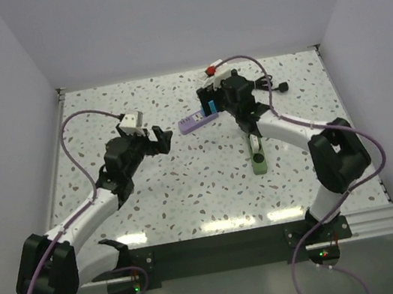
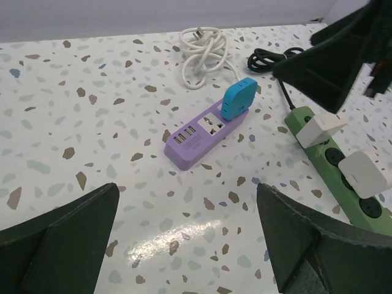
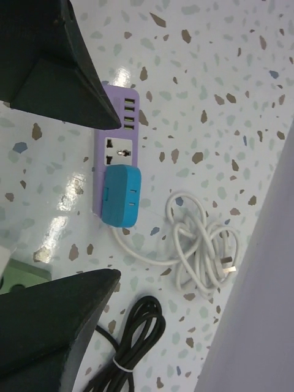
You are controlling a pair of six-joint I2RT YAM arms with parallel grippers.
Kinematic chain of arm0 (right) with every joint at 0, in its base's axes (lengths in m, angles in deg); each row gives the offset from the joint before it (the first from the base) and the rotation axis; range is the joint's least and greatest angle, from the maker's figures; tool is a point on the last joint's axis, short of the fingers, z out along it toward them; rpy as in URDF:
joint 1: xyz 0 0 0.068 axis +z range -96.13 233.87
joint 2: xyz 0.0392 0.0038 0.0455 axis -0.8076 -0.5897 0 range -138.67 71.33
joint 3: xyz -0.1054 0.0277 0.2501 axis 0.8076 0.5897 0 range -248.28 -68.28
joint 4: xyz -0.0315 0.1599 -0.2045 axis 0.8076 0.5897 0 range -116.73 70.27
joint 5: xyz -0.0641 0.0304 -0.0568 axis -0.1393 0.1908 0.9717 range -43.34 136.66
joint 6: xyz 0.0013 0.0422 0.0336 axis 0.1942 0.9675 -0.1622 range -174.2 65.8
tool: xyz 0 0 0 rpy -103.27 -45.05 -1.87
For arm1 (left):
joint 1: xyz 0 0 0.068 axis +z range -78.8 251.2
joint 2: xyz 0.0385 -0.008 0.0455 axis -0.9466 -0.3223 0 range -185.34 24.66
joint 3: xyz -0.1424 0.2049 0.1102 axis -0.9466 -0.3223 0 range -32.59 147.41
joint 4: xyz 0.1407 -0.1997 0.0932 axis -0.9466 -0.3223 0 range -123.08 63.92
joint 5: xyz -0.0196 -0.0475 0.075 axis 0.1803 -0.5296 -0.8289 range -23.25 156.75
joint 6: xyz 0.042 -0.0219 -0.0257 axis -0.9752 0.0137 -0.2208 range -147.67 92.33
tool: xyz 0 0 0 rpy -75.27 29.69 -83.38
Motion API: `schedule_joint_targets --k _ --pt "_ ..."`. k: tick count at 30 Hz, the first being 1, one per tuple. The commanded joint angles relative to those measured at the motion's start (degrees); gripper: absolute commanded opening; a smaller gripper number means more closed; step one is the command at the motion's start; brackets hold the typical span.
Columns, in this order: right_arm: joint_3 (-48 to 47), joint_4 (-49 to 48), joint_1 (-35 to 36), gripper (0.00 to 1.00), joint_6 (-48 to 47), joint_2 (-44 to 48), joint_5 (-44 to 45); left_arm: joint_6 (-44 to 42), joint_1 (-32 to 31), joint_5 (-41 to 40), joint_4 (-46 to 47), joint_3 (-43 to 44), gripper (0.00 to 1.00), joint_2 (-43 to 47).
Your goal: Insert the plug
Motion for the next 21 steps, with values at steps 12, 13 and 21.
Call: schedule_joint_targets --k 12,13,21 --pt "26.3 -3.1 -5.8 0.98 11.5 28.8 17.4 2.6 0.5 -13.4 -4.5 0.4 1.0 5.6" --pt "27.5 -3.1 -6.5 0.98 12.2 30.2 17.7 2.7 0.5 -13.6 -4.5 0.4 1.0 5.6" --pt "35.6 -2.2 -9.7 0.98 15.5 42.8 23.9 2.5 0.5 -15.2 -4.4 -0.2 1.0 6.1"
